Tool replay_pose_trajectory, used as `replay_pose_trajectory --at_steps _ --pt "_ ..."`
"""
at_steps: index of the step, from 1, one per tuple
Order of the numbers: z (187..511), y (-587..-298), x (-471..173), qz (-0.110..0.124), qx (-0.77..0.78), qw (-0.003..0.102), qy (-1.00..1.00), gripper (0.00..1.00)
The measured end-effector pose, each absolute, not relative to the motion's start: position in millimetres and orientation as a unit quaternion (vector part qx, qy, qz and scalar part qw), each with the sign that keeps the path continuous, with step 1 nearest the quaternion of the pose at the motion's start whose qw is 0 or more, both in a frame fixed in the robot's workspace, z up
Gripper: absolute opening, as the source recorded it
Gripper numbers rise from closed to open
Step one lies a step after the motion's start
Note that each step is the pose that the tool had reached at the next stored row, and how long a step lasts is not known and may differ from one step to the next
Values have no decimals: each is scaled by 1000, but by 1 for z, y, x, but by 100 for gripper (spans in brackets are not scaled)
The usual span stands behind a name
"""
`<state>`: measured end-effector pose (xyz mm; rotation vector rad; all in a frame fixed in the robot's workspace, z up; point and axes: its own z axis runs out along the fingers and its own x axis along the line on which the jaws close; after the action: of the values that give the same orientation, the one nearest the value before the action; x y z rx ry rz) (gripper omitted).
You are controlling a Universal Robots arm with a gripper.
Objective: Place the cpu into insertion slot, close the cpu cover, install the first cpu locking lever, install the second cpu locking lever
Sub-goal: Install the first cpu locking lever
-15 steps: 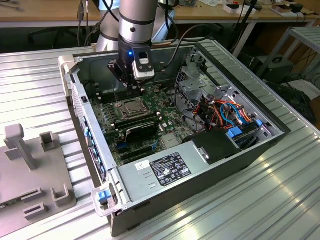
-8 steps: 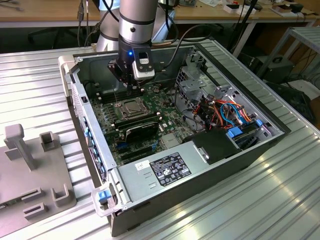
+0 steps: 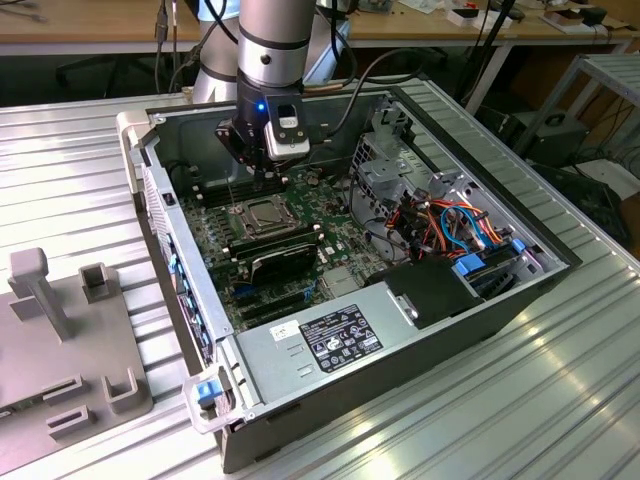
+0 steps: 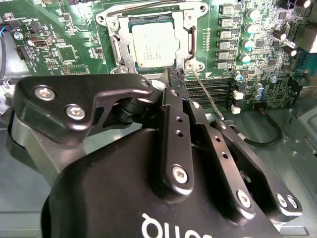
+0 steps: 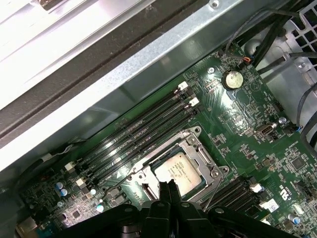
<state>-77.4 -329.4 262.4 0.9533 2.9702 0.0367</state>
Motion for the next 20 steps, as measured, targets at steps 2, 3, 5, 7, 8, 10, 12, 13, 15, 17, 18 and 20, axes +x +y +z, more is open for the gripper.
replay_pose_trajectory --at_steps 2,3,5,7,8,10,12,13,15,17,18,20 --pt "262 -329 -77 12 305 11 952 11" --pt "262 -329 -77 12 305 11 952 11" --pt "262 -329 -77 12 304 11 952 11" --pt "262 -329 -77 12 304 11 953 11" --pt "262 -330 -77 12 300 11 954 11" --pt "262 -330 -78 12 286 11 958 11" --pt "262 -330 -78 12 255 10 967 11" --pt "262 -330 -78 12 242 10 970 11" --pt "262 -330 -79 13 234 10 972 11" --pt "262 -330 -83 13 229 10 973 11" --pt "262 -330 -85 13 228 10 973 11" --pt "262 -330 -91 13 226 10 974 11"
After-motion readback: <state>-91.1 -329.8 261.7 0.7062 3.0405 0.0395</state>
